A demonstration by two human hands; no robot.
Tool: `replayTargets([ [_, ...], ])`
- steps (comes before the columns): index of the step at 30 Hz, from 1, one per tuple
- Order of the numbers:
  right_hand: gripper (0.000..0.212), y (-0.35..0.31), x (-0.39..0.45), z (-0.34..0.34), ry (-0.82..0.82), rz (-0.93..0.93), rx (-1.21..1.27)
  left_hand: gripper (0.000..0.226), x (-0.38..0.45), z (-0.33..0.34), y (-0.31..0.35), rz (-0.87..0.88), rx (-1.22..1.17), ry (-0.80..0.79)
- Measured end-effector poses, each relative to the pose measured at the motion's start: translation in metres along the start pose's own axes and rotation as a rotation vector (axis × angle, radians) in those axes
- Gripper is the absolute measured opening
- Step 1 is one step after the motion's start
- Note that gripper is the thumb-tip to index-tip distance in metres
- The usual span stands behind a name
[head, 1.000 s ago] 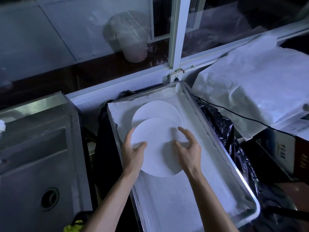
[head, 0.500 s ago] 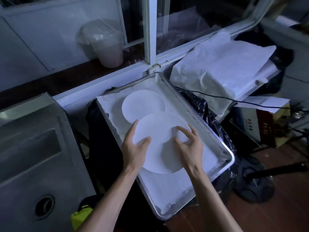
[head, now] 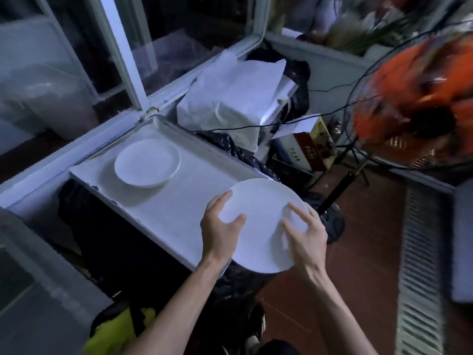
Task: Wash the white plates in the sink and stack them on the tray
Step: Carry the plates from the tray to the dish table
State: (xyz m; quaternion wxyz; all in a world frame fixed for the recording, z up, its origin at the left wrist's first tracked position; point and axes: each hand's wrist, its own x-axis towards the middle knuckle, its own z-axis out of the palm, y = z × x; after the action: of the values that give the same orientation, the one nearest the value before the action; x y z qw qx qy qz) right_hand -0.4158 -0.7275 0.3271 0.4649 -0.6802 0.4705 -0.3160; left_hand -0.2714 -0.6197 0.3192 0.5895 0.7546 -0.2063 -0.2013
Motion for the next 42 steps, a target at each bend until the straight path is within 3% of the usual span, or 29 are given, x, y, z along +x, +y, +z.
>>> replayTargets([
  [12,0.039,0.072,-0.047,-0.211,0.472,0.085,-0.031,0.064,-0.104,0.190,0.061,0.186,0.031,-0.421],
  [27,0.038,0.183,-0.156,-0.534,0.962,0.236,-0.047,0.063,-0.353,0.464,0.130,0.232,-0.001,-0.862],
  [42,0.038,0.274,-0.272,-0.736,1.452,0.506,-0.109,0.061,-0.567,0.678,0.147,0.350,0.030,-1.442],
])
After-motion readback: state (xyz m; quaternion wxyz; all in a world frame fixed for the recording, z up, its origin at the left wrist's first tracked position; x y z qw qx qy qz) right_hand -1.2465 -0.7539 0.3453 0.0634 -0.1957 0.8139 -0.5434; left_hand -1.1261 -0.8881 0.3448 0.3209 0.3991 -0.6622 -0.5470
